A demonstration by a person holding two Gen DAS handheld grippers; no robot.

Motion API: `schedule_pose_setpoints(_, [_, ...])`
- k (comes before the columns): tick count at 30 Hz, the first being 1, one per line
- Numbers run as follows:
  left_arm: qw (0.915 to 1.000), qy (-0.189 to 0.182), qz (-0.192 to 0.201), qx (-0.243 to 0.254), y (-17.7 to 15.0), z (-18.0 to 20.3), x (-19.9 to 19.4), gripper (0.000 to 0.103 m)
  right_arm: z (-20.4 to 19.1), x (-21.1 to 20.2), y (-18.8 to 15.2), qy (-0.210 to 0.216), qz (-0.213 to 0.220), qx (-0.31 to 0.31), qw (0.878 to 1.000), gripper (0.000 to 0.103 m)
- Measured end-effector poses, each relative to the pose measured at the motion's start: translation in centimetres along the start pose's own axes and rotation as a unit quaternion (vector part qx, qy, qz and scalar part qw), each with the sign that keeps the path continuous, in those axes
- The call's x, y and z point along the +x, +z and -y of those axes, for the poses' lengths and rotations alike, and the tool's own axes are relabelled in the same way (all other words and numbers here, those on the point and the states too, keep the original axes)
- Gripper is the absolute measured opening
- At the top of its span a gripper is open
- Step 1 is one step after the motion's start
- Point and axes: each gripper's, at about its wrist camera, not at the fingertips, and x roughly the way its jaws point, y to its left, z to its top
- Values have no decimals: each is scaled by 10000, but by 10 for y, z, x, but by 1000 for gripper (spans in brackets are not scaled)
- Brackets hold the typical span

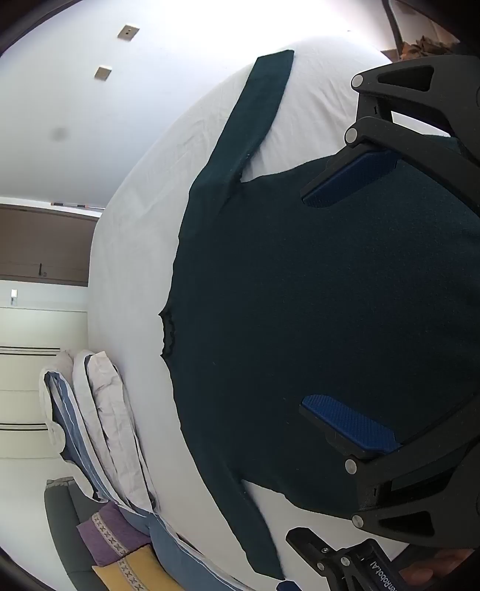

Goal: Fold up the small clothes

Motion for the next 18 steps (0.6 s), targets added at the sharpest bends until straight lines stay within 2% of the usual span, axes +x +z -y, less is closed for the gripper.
schedule_pose_setpoints(18, [10000,-18,6,-22,0,0,0,103,-1,0,0,-8,-8,-1,10000,103])
